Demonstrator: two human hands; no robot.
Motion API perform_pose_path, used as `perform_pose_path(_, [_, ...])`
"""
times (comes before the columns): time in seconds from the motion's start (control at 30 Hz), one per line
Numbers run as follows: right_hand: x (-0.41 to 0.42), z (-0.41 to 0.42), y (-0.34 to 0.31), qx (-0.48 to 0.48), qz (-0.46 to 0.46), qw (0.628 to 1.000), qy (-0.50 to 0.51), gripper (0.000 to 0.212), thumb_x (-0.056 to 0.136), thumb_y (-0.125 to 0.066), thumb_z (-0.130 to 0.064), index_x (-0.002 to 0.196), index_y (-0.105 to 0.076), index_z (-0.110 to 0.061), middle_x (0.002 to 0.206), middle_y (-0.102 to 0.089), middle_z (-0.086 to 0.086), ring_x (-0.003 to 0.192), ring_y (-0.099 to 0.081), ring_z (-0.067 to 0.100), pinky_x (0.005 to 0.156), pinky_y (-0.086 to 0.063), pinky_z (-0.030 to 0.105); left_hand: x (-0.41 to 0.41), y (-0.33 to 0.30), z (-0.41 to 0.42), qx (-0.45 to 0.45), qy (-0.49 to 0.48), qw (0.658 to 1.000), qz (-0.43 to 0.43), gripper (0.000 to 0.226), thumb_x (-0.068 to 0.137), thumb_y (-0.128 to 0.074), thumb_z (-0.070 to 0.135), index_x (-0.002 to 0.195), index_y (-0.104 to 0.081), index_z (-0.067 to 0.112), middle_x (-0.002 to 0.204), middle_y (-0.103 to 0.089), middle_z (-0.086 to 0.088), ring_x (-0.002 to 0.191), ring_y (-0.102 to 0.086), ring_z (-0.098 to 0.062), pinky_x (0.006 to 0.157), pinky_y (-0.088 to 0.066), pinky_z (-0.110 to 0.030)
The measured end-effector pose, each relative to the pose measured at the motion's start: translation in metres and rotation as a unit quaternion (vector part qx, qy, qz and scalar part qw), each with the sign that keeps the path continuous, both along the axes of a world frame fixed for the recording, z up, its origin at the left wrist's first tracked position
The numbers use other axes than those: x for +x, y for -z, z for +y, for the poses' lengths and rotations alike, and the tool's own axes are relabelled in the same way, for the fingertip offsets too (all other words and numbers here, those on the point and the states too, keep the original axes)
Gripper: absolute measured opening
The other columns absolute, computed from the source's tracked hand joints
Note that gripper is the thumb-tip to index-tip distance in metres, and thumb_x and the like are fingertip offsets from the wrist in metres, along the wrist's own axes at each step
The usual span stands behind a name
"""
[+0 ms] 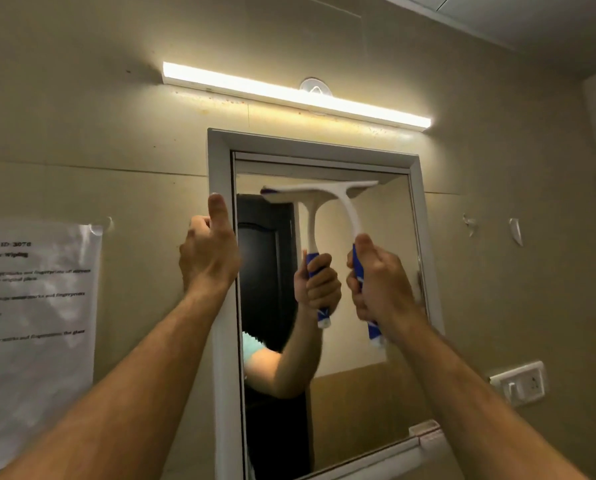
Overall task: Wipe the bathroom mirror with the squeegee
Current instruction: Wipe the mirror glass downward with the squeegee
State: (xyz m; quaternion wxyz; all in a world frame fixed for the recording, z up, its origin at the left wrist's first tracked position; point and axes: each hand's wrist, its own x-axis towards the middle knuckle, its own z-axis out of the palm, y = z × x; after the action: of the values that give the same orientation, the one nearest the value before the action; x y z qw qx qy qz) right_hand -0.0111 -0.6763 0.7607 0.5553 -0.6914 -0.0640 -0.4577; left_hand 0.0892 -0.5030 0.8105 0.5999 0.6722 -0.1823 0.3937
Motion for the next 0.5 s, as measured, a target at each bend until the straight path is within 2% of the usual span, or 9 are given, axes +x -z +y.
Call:
perform_pose_path(0.1, [0.004, -0.005, -0.022, 0.000, -0.016, 1.000, 0.019, 0.043, 0.099, -0.031, -0.048, 0.077, -0.052, -0.017, 0.056, -0.049, -0.002, 0.033, -0.044, 0.003, 0.040, -0.036, 0.016, 0.007, -0.005, -0.006, -0.013, -0.013, 1.000, -0.016, 0.069, 0.093, -0.009, 0.063, 0.101, -0.052, 0.010, 0.076, -0.050, -0.003, 0.065, -0.046, -0.011, 0.052, -0.029, -0.024])
perform_pose_path(0.23, [0.007, -0.004, 0.011, 0.027, -0.034, 0.999, -0.020, 0.043, 0.101, -0.031, -0.039, 0.071, -0.053, -0.018, 0.042, -0.050, -0.005, 0.030, -0.044, 0.002, 0.036, -0.035, 0.011, 0.009, -0.011, -0.013, -0.021, -0.007, 0.999, -0.029, 0.072, 0.094, -0.009, 0.062, 0.107, -0.054, 0.008, 0.074, -0.048, 0.001, 0.065, -0.046, -0.008, 0.051, -0.028, -0.022])
perform_pose_path(0.37, [0.021, -0.007, 0.055, 0.011, -0.009, 1.000, 0.014, 0.041, 0.097, -0.032, -0.047, 0.075, -0.052, -0.020, 0.053, -0.049, -0.003, 0.035, -0.043, 0.004, 0.041, -0.036, 0.014, 0.013, -0.002, -0.014, -0.026, -0.006, 0.999, -0.025, 0.068, 0.095, -0.010, 0.060, 0.109, -0.052, 0.008, 0.071, -0.043, 0.005, 0.063, -0.042, -0.005, 0.050, -0.026, -0.020])
perform_pose_path(0.43, [0.021, -0.009, 0.050, 0.013, -0.006, 1.000, 0.024, 0.044, 0.097, -0.032, -0.049, 0.079, -0.052, -0.014, 0.055, -0.045, 0.001, 0.036, -0.038, 0.005, 0.040, -0.035, 0.017, 0.014, 0.003, -0.013, -0.028, -0.013, 0.999, -0.023, 0.067, 0.094, -0.011, 0.061, 0.108, -0.050, 0.009, 0.071, -0.043, 0.005, 0.063, -0.042, -0.005, 0.051, -0.026, -0.020])
perform_pose_path(0.5, [0.021, -0.014, 0.029, 0.031, -0.035, 0.999, 0.021, 0.045, 0.097, -0.033, -0.050, 0.084, -0.052, -0.012, 0.054, -0.042, 0.000, 0.036, -0.035, 0.008, 0.037, -0.033, 0.021, 0.020, 0.006, -0.012, -0.025, 0.000, 0.999, -0.030, 0.074, 0.092, -0.009, 0.065, 0.107, -0.053, 0.007, 0.077, -0.053, -0.002, 0.066, -0.048, -0.009, 0.051, -0.029, -0.020])
